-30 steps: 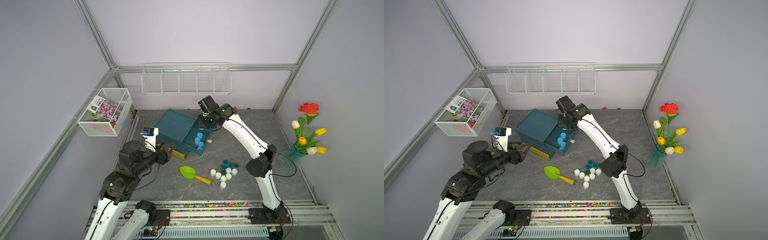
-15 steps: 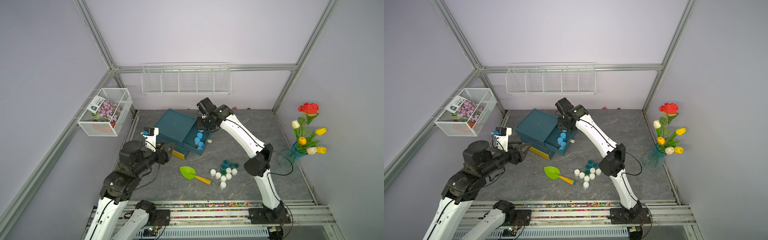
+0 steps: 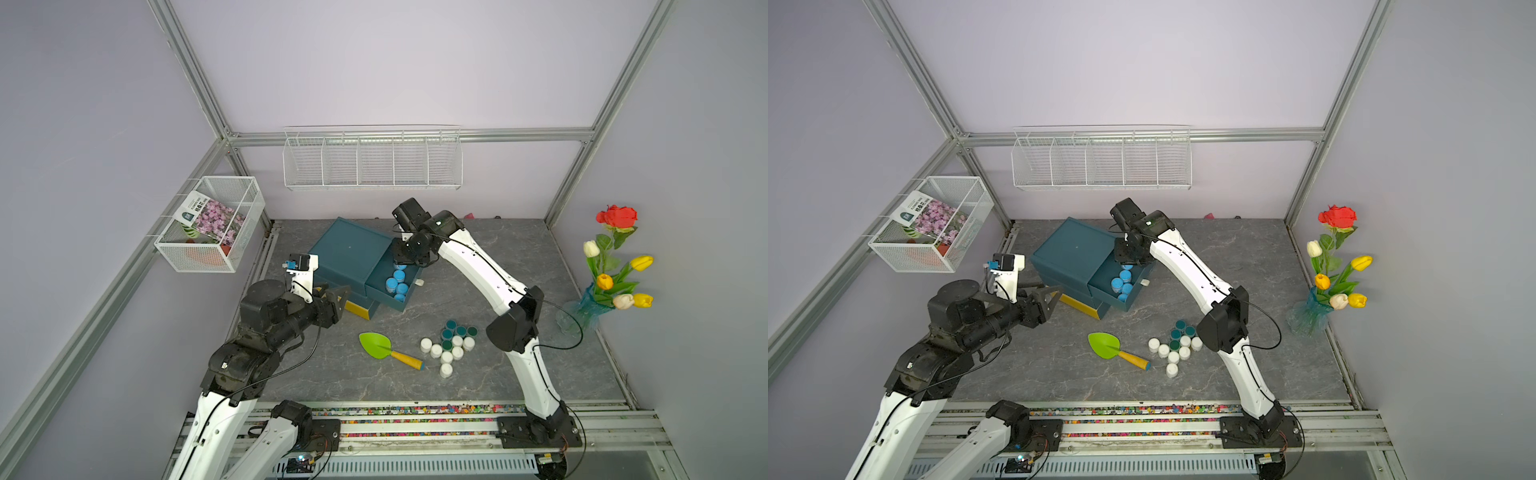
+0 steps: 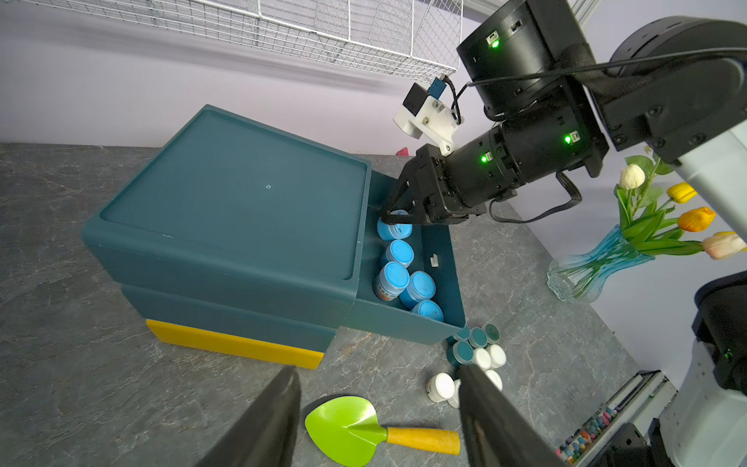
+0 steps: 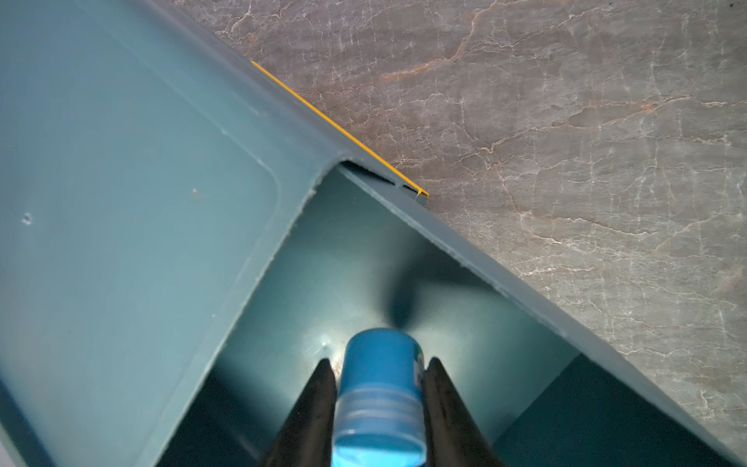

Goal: Put the paint cans in the drawer according to color
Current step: Close the drawer of the storage box.

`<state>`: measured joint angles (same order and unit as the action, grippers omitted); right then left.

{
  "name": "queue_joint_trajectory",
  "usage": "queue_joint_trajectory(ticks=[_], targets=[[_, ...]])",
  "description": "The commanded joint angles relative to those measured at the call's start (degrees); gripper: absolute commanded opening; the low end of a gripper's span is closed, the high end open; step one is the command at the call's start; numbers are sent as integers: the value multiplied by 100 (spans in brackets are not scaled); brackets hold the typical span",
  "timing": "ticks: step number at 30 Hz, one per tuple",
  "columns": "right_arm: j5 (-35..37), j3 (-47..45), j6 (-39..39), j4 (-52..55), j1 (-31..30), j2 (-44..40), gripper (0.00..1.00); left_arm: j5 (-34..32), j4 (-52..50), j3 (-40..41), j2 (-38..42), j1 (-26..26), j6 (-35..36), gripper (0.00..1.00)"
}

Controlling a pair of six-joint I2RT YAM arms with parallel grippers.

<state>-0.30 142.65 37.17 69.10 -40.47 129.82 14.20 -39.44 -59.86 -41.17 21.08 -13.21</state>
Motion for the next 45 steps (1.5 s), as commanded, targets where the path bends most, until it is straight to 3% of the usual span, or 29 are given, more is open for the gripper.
queue_joint_trajectory(ticks=[1,3,6,10,14,17,21,26,29,32,40,45], targets=[[-102,152,-49,106,49,96,32,46,103,27,-5,29,39,66],[-89,229,-40,113,64,108,46,40,121,26,-7,31,40,66],[-44,401,-77,112,58,60,55,48,147,27,-28,30,38,66],[29,630,-101,-52,83,-218,60,49,166,18,-44,30,35,66],[61,537,95,-169,294,-817,57,44,153,-9,-65,29,47,66],[45,-564,406,-476,683,-1716,52,39,129,0,-53,32,74,65],[-1601,-3998,535,-2851,1487,-3481,45,33,69,48,-19,30,125,65],[-3084,-6899,1560,-5170,1847,-4762,39,6,14,344,175,30,391,64],[-3675,-7625,2204,-6121,1736,-4802,39,-8,51,645,429,28,572,64],[-3820,-8160,2878,-7135,1645,-4661,38,118,85,920,684,35,770,63],[-3959,-8455,3531,-8089,1604,-4151,37,102,296,1530,1245,30,914,63],[-4057,-8425,3532,-7874,1497,-4066,36,15,358,1632,1331,32,807,63]])
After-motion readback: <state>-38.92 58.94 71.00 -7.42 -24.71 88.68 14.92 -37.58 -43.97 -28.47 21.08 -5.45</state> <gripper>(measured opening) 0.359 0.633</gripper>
